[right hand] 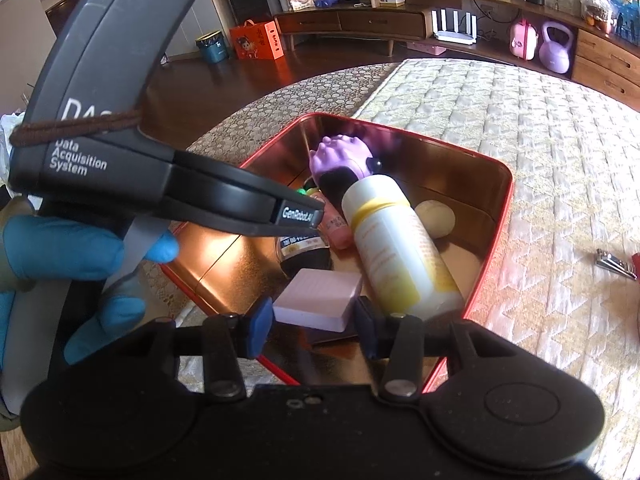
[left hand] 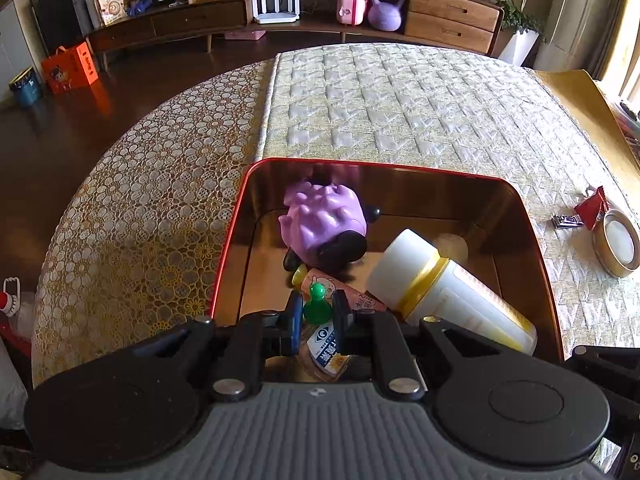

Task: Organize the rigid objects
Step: 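Open the right tool to drop the pink block while the left tool releases the green pawn in the tin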

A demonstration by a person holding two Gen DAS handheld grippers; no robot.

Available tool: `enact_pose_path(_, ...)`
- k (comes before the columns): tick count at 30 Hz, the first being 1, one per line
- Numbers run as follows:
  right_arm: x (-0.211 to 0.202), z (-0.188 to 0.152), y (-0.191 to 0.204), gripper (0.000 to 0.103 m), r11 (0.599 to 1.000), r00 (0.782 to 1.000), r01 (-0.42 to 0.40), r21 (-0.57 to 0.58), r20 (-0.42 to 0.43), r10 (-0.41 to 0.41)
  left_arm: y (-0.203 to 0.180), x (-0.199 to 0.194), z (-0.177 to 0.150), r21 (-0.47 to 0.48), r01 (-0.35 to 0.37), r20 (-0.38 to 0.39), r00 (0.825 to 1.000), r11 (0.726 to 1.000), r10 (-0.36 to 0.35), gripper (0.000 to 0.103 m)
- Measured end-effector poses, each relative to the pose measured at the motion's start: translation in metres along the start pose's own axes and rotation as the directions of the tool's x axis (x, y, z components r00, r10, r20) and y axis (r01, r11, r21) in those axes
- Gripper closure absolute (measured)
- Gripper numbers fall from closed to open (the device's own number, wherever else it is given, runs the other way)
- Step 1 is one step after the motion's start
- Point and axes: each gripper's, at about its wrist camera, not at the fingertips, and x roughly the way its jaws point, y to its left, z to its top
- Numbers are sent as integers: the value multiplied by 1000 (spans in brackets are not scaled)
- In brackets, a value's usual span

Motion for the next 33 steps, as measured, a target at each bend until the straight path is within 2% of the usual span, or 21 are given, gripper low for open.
enact_pose_path(6, -9, -1, -1, 58, 1000, 1000, -6, 15, 3, 6, 0, -3, -3, -13, -12, -9, 1000, 1000, 12, 88)
enact_pose_path(10, -17, -1, -2, 51, 1000, 1000, -3, 17, 15, 3, -3, -7, -6, -10, -14, -11, 1000, 1000, 14, 88)
enact_pose_path(20, -35, -5, 0, 47, 1000, 999, 2, 3, 37, -2, -10, -26, -12, 11, -29, 13, 1000, 1000, 29, 87)
enact_pose_path(24, -46, -8, 2, 41, 1000, 998, 6, -11, 56, -6, -11, -36, -14, 11, -27, 30, 999, 1000, 26, 77)
enact_pose_path(33, -76, -15, 1, 37, 999, 994, 11, -30, 105, -8, -19, -61, -23, 17, -6, 59, 998, 1000, 5, 75)
